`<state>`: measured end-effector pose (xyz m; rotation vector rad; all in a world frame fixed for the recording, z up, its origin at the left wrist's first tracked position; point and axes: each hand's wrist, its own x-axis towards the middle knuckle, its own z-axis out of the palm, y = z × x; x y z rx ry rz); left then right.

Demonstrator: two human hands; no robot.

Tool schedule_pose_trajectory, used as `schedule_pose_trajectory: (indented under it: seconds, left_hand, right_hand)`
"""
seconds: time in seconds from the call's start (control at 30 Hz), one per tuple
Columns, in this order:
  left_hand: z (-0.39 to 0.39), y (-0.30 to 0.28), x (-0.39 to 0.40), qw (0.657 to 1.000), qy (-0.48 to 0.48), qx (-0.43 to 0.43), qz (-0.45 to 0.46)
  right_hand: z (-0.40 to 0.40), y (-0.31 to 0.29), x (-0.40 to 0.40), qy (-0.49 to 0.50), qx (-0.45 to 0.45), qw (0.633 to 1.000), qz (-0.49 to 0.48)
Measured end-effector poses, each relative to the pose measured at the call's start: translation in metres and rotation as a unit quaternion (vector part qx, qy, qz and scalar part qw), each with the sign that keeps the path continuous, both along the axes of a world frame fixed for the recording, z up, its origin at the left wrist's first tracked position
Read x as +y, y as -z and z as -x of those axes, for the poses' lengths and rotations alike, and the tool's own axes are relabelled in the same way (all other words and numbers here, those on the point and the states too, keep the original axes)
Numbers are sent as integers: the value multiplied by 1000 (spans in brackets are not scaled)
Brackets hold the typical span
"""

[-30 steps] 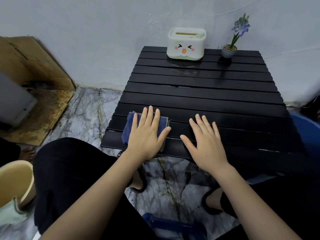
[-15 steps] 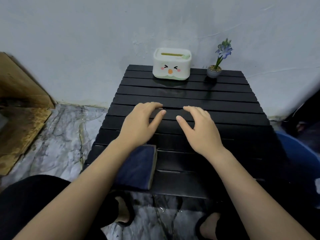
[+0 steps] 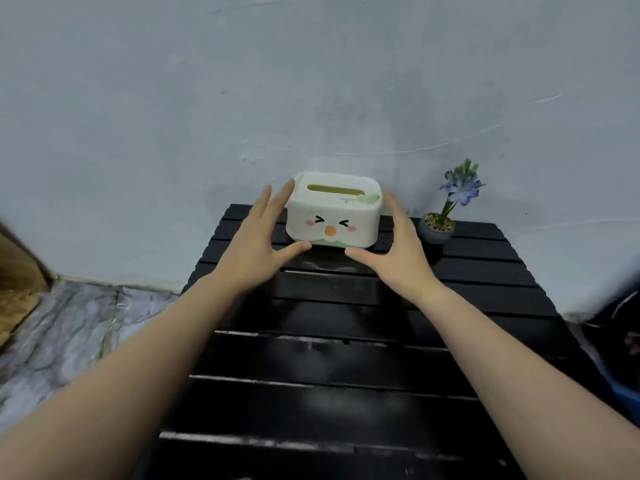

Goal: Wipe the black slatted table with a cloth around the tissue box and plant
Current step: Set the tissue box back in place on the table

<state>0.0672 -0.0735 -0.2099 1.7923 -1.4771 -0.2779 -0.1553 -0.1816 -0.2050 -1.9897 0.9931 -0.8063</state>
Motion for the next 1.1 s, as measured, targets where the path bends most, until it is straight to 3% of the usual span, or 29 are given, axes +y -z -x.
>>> schedule_pose_trajectory:
  seconds: [0.33,0.6,0.87,1.1]
  left_hand:
    - [-12,23,-37,991,-7,133,30]
    - [28,9,21,979,-35,184,77]
    - [73,0,99,976,-34,197,83]
    - [81,7,118,975,-32,210,60]
  right_hand:
    - [-22,24,-35,10,-130,990,-56]
    - [4,4,19,-13,-179,981,-72]
    - [51,0,89,-20,-157,985,-75]
    - [62,7,108,-17,-129,988,-89]
